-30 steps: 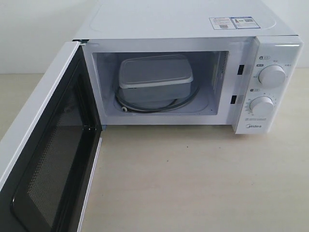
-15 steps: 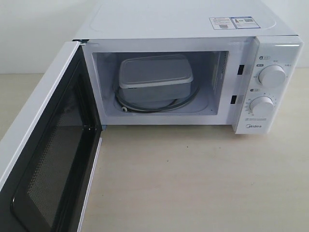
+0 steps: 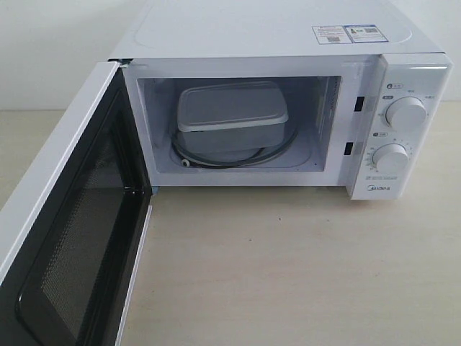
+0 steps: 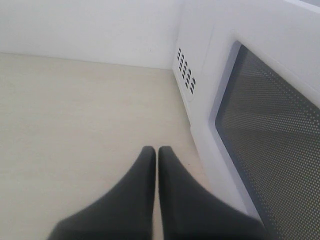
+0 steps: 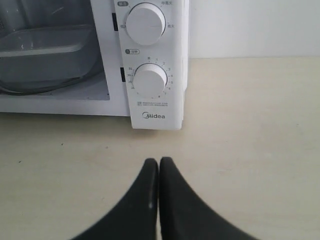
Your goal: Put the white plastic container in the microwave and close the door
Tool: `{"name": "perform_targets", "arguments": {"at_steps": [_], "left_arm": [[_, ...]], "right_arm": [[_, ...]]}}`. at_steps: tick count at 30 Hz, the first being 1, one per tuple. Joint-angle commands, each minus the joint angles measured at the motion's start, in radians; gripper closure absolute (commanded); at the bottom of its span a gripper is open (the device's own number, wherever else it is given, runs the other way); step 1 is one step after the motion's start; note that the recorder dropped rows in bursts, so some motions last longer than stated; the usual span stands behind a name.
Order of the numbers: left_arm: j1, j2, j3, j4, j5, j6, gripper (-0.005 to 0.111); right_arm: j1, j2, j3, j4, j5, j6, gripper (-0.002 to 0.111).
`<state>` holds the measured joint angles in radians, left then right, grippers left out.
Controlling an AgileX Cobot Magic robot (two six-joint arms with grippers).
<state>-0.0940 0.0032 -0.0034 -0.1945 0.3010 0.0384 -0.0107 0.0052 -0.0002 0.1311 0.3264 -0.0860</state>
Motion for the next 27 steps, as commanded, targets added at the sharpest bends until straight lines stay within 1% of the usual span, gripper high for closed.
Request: {"name": "perform_targets", "arguments": {"at_steps": [1,21,23,24,25,26,27], "left_arm": [[-0.005,-0.003,0.003,0.004,-0.005,-0.008,0.102],[-0.005,-0.003,0.003,0.004,-0.005,0.015,0.102],[-0.005,-0.003,0.003,0.004,-0.02,0.014,0.102],[-0.005,-0.003,0.003,0.026,-0.043,0.039,0.102],[-0.005,-0.003,0.003,0.069,-0.096,0.07,0.102],[-0.005,-0.003,0.003,0.096,-0.176,0.091,0.102],[-0.005,-0.003,0.003,0.11,-0.287,0.097,0.102]], "right_arm": [[0.002,-0.005,0.0,-0.006,-0.004,-0.001,0.108],[0.002,-0.005,0.0,-0.006,-0.004,-0.001,0.108],[0.002,-0.005,0.0,-0.006,-0.004,-0.001,0.108],[0.002,-0.005,0.0,-0.006,-0.004,-0.001,0.108],[0.002,-0.005,0.0,-0.006,-0.004,-0.001,0.108],[0.002,-0.005,0.0,-0.006,-0.004,-0.001,0.108],[0.002,-0.005,0.0,-0.006,-0.004,-0.001,0.108]]}}
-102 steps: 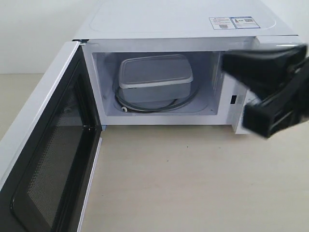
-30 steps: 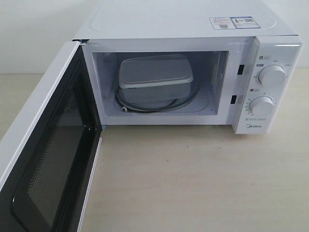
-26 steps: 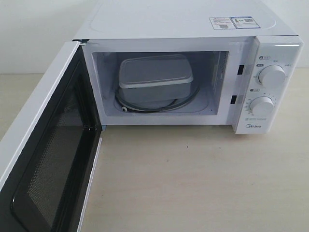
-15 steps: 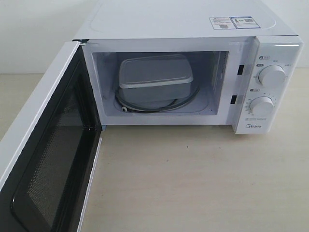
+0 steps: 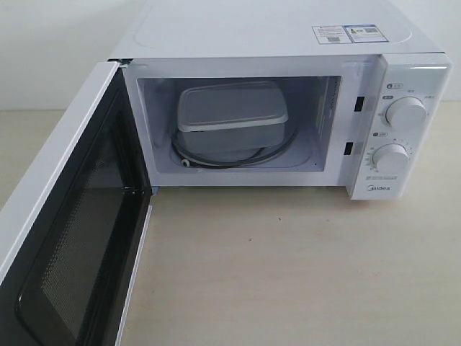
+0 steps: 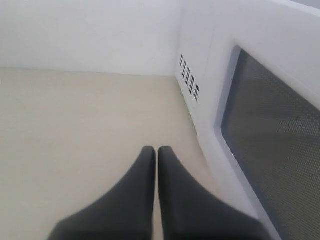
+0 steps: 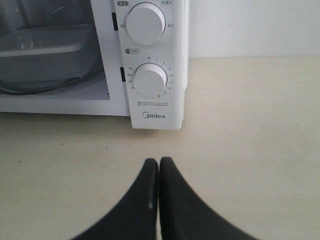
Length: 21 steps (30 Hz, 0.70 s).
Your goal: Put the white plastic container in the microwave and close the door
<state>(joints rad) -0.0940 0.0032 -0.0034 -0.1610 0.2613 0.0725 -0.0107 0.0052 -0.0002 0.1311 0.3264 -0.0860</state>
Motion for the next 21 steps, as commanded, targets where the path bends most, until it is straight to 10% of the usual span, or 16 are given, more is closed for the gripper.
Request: {"name": "perform_targets", "arguments": {"at_steps": [1,6,13,21], "left_arm": [[-0.005,-0.003,0.003,0.079,-0.381,0.064,0.102],[-0.005,-0.003,-0.071,-0.178,-0.688,0.105,0.102],[-0.005,0.316,-0.492,-0.659,-0.237,0.674,0.102],[-0.006,0.79,-0.804,-0.67,0.274,0.676,0.102]], "right_arm": [[0.002,-0.005,0.0,-0.006,-0.004,-0.001,0.108],[0.002,-0.005,0.0,-0.006,-0.004,-0.001,0.108],[0.002,-0.005,0.0,-0.006,-0.004,-0.001,0.108],[0.002,-0.005,0.0,-0.006,-0.004,-0.001,0.108]]}}
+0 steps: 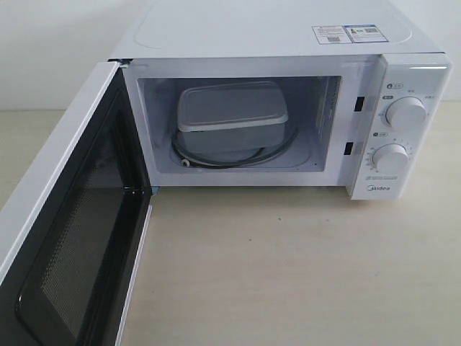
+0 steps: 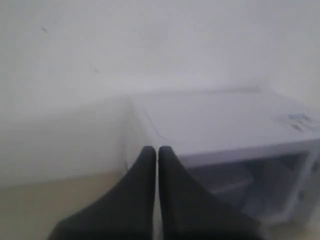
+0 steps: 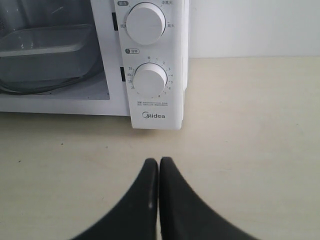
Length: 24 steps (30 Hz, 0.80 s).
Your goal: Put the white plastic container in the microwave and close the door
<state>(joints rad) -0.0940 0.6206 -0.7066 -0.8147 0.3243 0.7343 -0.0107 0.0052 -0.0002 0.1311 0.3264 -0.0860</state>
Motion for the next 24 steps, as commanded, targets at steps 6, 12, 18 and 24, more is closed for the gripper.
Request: {"name": "perform_targets", "arguments": {"at_steps": [6,12,18,24], "left_arm": [[-0.006,0.362,-0.159,-0.016,0.113,0.014,0.102],[-0.006,0.422,-0.159,0.016,0.122,0.024,0.102],[-0.006,0.42,-0.185,0.244,0.432,-0.059,0.102],[-0.006,0.44,-0.187,0.302,0.762,-0.156,0.102]], "right_arm": [[0.002,-0.005,0.0,-0.006,-0.01,-0.001,0.108],[0.002,-0.005,0.0,-0.006,-0.004,-0.001,0.108],[0.002,-0.005,0.0,-0.006,-0.004,-0.001,0.108],[0.002,-0.005,0.0,-0.006,-0.004,-0.001,0.108]]}}
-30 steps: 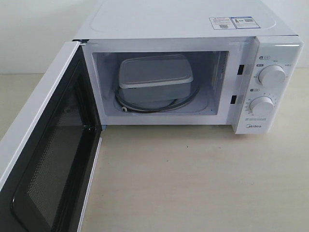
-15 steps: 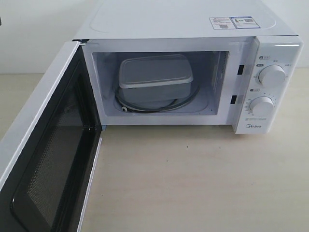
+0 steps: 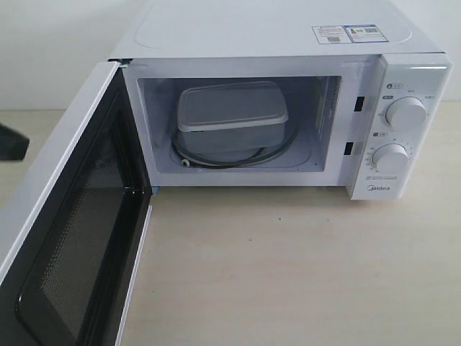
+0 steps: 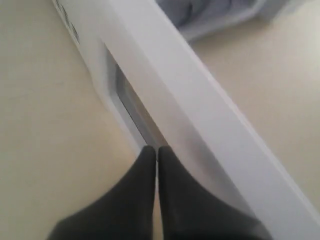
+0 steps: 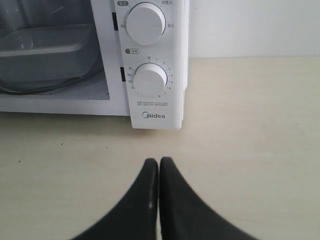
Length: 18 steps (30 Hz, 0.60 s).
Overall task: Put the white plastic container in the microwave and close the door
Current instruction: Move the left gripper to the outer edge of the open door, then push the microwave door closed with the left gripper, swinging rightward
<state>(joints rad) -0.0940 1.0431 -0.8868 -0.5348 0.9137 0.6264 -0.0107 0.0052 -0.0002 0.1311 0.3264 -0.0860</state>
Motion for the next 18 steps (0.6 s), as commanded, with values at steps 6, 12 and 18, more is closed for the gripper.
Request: {"name": "perform_targets", "arguments": {"at_steps": [6,12,18], "left_arm": [[-0.008,0.087,-0.007,-0.138,0.209,0.127,0.102],[-0.008,0.217,-0.007,-0.644,0.227,0.501,0.102],[-0.008,0.281,-0.007,-0.625,0.192,0.572,0.102]], "right_arm": [[0.002,-0.005,0.0,-0.006,-0.004,-0.001,0.108],[0.002,-0.005,0.0,-0.006,-0.004,-0.001,0.108],[0.002,-0.005,0.0,-0.006,-0.004,-0.001,0.108]]}}
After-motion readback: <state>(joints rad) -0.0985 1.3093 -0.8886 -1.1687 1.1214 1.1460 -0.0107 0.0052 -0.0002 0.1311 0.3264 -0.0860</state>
